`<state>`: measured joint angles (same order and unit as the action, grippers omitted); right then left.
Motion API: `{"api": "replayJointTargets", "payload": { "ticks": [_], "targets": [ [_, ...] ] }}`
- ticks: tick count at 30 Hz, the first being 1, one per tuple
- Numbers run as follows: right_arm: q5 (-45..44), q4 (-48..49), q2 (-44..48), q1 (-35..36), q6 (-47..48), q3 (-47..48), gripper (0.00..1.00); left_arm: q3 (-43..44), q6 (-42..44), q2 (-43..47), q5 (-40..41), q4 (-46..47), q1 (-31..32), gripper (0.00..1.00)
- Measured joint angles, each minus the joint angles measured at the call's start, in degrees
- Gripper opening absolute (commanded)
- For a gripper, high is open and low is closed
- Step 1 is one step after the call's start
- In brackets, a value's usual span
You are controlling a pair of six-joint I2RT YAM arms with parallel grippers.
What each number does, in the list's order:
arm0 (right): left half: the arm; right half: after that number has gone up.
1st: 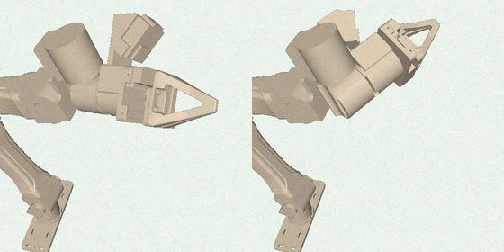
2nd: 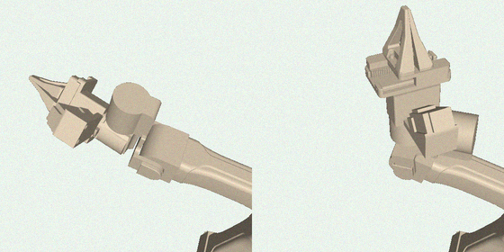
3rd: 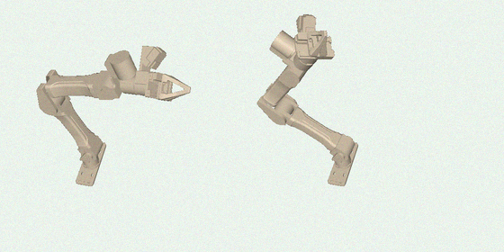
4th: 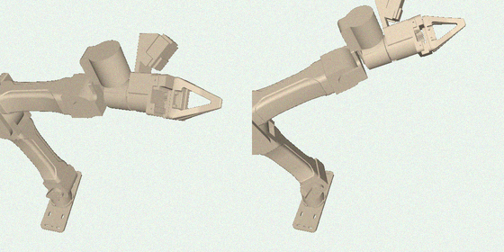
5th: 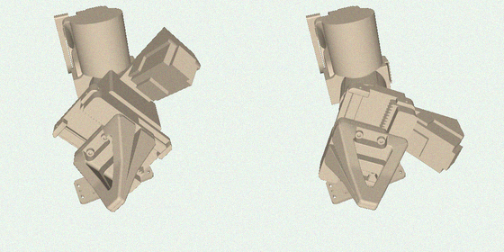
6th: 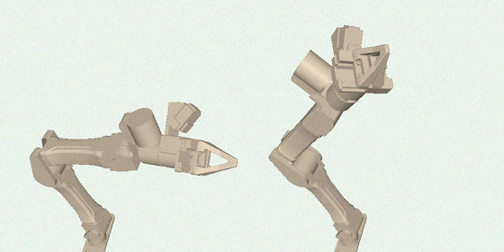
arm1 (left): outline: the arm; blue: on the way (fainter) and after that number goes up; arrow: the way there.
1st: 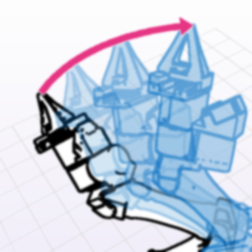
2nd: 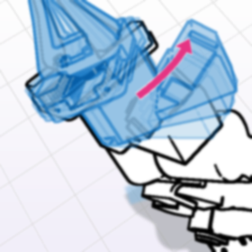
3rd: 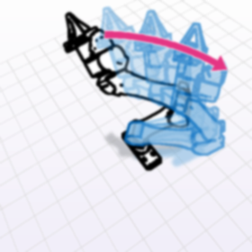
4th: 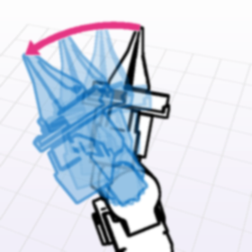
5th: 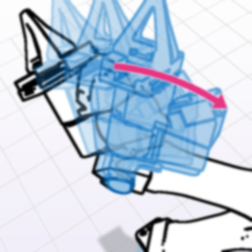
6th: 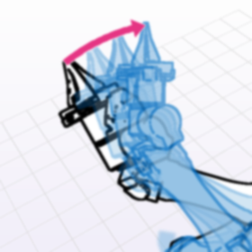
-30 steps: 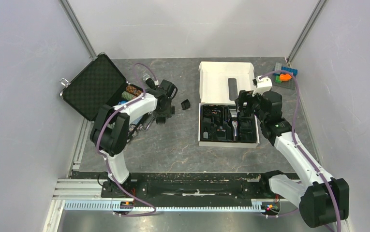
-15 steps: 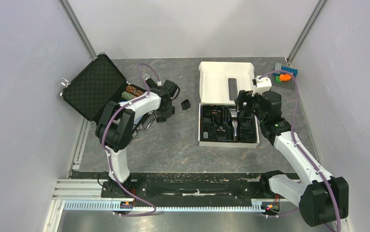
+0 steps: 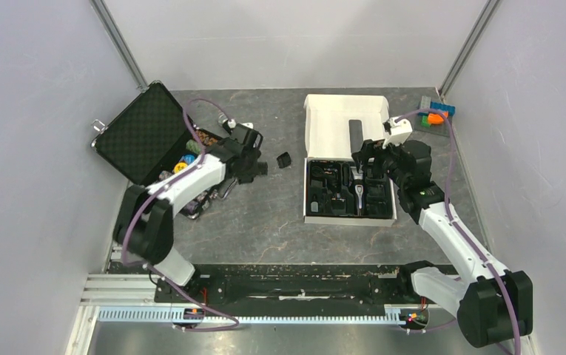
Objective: Sort the hair-cutting tools
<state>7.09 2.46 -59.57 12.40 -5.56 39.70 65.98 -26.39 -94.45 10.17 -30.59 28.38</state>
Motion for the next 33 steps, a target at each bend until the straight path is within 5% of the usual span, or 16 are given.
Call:
{"api": "replayJointTargets", "payload": {
  "ticks": [7,14,25,33],
  "targets": [
    [8.28,8.83,0.68,2.45,-5.46,-4.83,0.77,-9.01,-7.72,20.72,-4.85,11.43,0.0,0.02],
    [8.9,21.49,0.63,13.64,-7.3,-9.44,0.76,-18.49,-20.22,32.02,-9.6,24.37,0.22,0.02],
    [-6.91,43.17,-6.88,36.22,-0.09,-11.52,0.75,-24.24,-31.89,35.04,-2.69,37.24,13.07,0.02],
    [-20.41,56.26,-12.17,44.63,8.2,-13.35,0.74,-24.92,-34.32,37.09,6.23,44.72,18.25,0.02]
  ]
}}
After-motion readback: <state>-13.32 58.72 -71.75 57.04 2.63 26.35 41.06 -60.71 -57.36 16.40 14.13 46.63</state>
